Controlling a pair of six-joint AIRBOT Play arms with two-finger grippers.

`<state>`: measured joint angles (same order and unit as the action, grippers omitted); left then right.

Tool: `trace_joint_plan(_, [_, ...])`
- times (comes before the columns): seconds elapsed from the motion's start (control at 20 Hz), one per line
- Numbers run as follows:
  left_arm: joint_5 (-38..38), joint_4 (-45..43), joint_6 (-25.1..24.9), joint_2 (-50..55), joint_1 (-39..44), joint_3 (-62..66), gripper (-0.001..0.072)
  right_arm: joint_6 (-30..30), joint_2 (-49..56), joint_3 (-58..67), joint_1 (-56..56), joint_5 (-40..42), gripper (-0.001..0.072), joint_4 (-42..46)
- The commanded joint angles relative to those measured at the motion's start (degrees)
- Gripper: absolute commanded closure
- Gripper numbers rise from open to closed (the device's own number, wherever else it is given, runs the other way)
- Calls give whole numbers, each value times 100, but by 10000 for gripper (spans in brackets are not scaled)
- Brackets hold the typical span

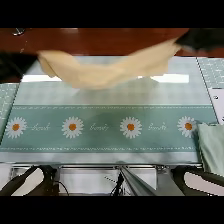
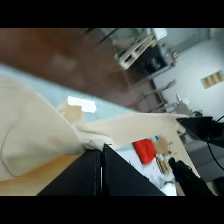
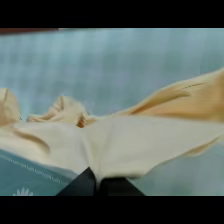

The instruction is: Fold the shirts.

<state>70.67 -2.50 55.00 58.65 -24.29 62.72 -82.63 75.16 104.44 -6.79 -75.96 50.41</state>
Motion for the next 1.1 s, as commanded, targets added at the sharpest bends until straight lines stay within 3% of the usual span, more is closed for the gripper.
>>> trace_joint_plan(0.0, [-372,-192,675,-433,-243,2201,689,-229,-656,1764,4,-380,686,595])
trace_joint_plan(0.2, [-754,-3289,2315,-1021,-678,4148,689,-114,-2081,1696,9,-654,686,1217])
trace_joint_plan(0.3, [-597,-4140,2424,-1370,-789,4778,689,-120,-2688,1532,9,-636,686,1281])
trace_joint_plan(0.5, [-595,-4966,2420,-2201,-619,5366,689,-249,-3499,1504,9,-916,686,1698])
trace_joint_plan(0.65, [-511,-5939,2444,-2664,212,5401,689,-354,-3786,1504,9,-1147,686,2044])
trace_joint_plan(0.85, [-31,-7108,2835,-2712,1628,5263,689,-385,-3812,1410,9,-1290,686,2216])
trace_joint_plan(0.95, [81,-7514,2920,-2677,1921,4874,689,-385,-3812,1056,4,-1440,685,2225])
trace_joint_plan(1.05, [98,-7646,3379,-2612,1919,4199,689,-424,-3812,431,4,-1561,686,2234])
